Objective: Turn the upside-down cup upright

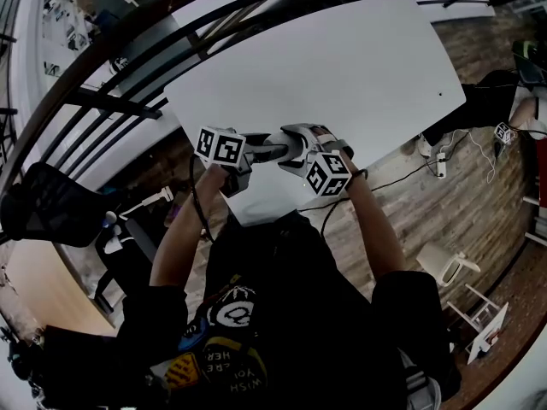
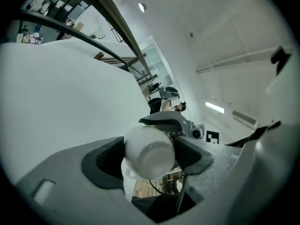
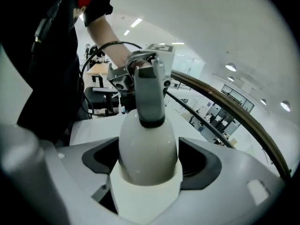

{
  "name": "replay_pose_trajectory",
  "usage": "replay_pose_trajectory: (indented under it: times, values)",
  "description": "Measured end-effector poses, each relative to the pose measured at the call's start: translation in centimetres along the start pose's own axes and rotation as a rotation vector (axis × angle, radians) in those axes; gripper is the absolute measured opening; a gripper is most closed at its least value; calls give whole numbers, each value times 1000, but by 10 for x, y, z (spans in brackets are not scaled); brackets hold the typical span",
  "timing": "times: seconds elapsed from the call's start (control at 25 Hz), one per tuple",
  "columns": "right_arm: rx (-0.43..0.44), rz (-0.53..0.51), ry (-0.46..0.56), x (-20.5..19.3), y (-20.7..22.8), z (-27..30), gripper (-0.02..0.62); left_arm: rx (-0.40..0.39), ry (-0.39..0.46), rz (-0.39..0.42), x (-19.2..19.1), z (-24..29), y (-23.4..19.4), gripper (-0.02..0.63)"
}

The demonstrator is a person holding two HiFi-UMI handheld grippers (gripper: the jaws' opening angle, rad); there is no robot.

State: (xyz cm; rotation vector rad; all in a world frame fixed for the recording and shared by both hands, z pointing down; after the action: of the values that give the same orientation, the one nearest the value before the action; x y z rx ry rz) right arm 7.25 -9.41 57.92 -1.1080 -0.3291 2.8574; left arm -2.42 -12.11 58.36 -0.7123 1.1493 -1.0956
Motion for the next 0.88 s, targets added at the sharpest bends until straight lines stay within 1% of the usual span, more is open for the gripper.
replay_pose_trajectory:
  times: [0.12,0.24,0.28,0.36,0.4,0.44,0.48,0.52,0.6,0.64,0.68,0.72,0.76,0.8,0.88]
  values:
    - [-8,112,113,-4,8,-13,405,-92,78,-38,-1,-7,-2,345]
    - [-7,236,226,-7,13,-25,407,-159,130,-43,0,-11,0,345]
    - [-2,296,274,-8,14,-29,407,-171,143,-42,0,-13,0,345]
    - [23,458,393,-13,20,-40,400,-194,181,-51,2,-20,-1,345]
    - [54,552,460,-16,23,-47,392,-209,208,-60,3,-24,-1,345]
    - [105,646,531,-19,26,-53,368,-228,239,-68,5,-28,0,345]
    - [169,734,602,-21,27,-58,317,-247,268,-72,8,-32,2,345]
    - [236,809,674,-20,29,-61,265,-262,289,-69,10,-36,4,345]
    - [355,915,801,-14,32,-64,240,-275,299,-41,13,-39,7,347]
    - [402,940,839,-10,33,-63,229,-282,291,-23,15,-39,10,345]
    - [438,941,853,-6,34,-60,220,-293,282,-7,15,-37,13,347]
    - [461,920,849,-1,34,-56,188,-306,277,2,15,-36,15,347]
    - [472,889,839,3,33,-53,110,-319,279,4,14,-35,16,347]
    - [474,861,834,6,31,-52,49,-329,288,4,14,-35,16,347]
    - [460,832,825,9,28,-50,48,-329,305,29,13,-37,14,347]
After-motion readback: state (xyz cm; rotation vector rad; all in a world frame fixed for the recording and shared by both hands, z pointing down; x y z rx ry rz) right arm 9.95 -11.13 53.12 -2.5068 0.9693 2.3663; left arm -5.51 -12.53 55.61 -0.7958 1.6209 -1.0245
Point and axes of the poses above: the fingertips, and each gripper's own axes: z forward along the fingers, y to its right, x out of its top, the point moved 7 cm from there along -z, backward along the fingers, and after that the axes turned 1 degree about y, right-handed, at the moved point
